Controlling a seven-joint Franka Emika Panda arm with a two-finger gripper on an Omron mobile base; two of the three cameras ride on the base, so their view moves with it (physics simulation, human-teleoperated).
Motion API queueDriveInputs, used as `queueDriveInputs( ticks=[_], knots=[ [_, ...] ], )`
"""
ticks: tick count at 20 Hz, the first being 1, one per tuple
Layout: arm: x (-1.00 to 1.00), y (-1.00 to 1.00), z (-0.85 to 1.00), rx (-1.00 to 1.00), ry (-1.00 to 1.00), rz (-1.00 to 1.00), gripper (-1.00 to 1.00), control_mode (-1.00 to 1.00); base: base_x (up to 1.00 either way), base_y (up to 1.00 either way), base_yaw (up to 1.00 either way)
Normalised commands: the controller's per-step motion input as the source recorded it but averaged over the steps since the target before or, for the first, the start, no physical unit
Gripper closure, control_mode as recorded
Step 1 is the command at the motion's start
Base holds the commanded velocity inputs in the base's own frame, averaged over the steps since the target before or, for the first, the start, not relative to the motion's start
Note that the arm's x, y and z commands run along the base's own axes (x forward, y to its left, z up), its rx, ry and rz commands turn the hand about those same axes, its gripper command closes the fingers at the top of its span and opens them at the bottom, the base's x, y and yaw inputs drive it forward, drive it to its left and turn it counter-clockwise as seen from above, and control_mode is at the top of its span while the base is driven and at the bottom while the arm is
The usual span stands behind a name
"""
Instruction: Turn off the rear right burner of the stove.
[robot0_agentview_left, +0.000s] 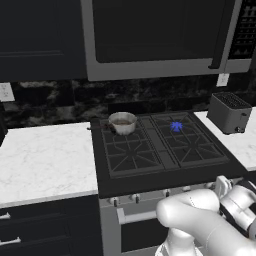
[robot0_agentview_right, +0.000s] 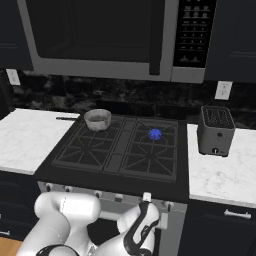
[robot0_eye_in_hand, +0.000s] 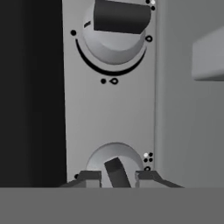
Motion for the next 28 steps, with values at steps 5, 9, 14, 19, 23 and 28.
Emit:
queueDriveInputs(
  ticks=[5, 9, 14, 19, 23, 28],
  knots=[
    [0.18, 0.1, 0.16, 0.07, 0.12, -0.03, 1.0, -1.0, 0.0, 0.0, 0.0],
    [0.08, 0.0, 0.16, 0.23, 0.12, -0.1, 1.0, -1.0, 0.0, 0.0, 0.0],
    [0.04, 0.0, 0.16, 0.34, 0.09, -0.13, 1.0, -1.0, 0.0, 0.0, 0.0],
    [0.08, 0.0, 0.23, 0.43, 0.05, -0.14, 1.0, -1.0, 0.0, 0.0, 0.0],
    [0.12, 0.0, 0.25, 0.48, 0.04, -0.15, 1.0, -1.0, 0.0, 0.0, 0.0],
    [0.13, 0.0, 0.22, 0.53, 0.04, -0.14, 1.0, -1.0, 0.0, 0.0, 0.0]
  ],
)
